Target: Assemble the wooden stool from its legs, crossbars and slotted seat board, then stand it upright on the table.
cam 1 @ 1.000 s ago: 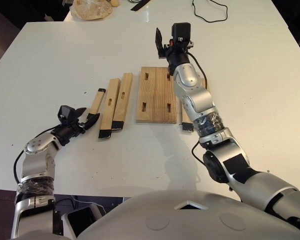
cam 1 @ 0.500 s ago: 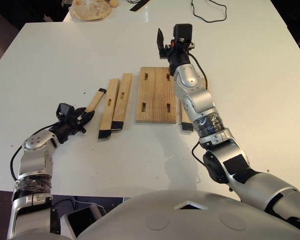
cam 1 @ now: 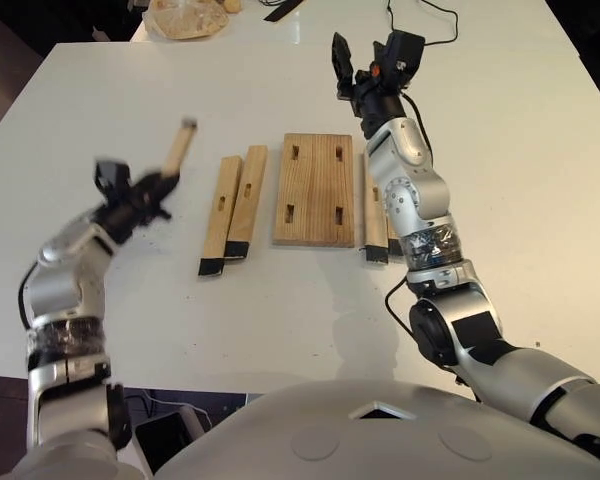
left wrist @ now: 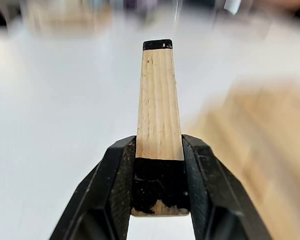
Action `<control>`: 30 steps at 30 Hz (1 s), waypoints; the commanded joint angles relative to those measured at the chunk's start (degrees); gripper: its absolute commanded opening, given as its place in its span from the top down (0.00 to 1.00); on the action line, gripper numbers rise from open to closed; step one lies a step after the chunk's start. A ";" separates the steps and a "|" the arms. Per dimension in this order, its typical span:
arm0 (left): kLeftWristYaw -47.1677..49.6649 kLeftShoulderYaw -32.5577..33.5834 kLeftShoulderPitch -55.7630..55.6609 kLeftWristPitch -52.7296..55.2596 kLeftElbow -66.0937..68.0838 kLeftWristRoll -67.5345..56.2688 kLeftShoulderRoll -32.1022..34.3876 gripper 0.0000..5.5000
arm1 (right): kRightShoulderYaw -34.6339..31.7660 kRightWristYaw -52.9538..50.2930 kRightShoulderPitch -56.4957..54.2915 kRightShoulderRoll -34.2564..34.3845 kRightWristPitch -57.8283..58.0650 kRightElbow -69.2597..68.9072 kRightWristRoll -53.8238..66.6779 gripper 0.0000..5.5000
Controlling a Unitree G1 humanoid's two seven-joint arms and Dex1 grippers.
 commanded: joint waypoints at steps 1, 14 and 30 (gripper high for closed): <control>1.15 -0.65 -9.82 8.78 -14.13 -19.68 -8.03 0.76 | -3.96 19.07 -7.92 -9.64 11.75 -5.43 11.13 0.32; -2.14 -4.98 -8.95 19.02 -20.67 -30.69 -8.98 0.76 | -11.67 43.27 -21.09 -21.56 38.72 -1.15 30.36 0.32; -7.79 -7.67 -6.46 22.26 -23.00 -32.91 -8.48 0.76 | -12.61 49.39 -19.27 -22.75 47.89 -3.47 33.06 0.40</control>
